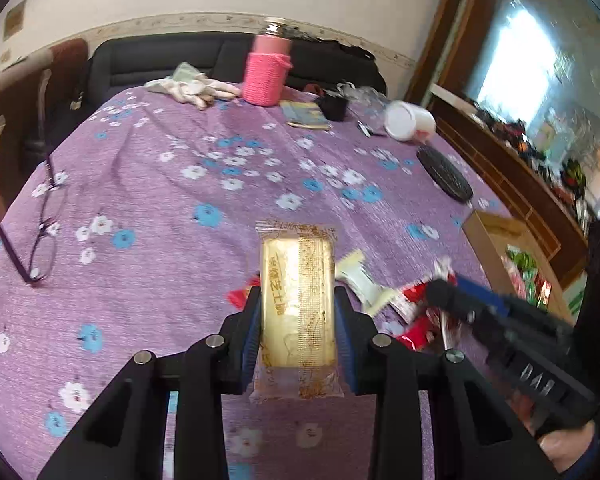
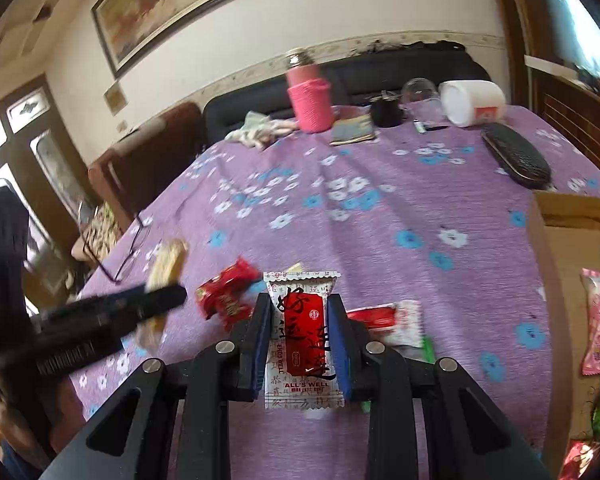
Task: Organize snacks
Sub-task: 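Lift the cake bar and white-red packet above the table with both tools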
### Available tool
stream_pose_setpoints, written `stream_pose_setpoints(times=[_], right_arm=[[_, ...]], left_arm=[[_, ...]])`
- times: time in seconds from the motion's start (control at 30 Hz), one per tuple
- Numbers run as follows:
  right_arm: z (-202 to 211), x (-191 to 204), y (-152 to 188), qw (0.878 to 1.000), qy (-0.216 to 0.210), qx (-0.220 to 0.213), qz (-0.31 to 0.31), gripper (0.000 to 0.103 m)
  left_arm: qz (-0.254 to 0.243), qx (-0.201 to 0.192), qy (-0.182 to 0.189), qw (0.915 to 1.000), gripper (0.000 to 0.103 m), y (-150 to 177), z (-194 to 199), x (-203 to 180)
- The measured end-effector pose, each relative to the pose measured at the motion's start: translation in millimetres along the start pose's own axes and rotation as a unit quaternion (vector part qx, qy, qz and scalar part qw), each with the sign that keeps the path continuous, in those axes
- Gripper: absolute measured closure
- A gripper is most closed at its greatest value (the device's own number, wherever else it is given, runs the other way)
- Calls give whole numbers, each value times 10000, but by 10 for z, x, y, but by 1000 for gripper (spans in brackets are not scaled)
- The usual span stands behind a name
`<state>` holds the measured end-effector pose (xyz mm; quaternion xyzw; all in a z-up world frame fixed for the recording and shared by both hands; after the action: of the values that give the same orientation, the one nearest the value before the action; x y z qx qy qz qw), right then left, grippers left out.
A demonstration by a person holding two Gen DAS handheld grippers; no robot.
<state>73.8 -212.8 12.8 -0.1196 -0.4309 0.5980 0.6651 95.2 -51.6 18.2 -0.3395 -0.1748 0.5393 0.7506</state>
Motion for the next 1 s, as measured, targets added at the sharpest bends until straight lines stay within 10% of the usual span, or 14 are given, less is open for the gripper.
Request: stream_pose_setpoints(times=[0.3,1.0], right_arm=[[0,-19,2,10000,66,29,24,73],[-48,-63,54,9968,716,-79,351,74]], left_arm=[[-893,-246,-860,9920,70,66,-48,-319],[-929,-354,-1172,9881,70,55,4,-264]])
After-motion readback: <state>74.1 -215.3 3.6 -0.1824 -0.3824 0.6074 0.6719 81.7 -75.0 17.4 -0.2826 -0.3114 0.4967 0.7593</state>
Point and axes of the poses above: each gripper's, at about its wrist camera, not at the fingertips, and z roughly against the way its jaws point, x to its left, y to its underside, the point moved 4 cm from there along -z, roughly the way its jaws point, and after that the axes turned 9 degrees about -z, right-handed, at the moved point
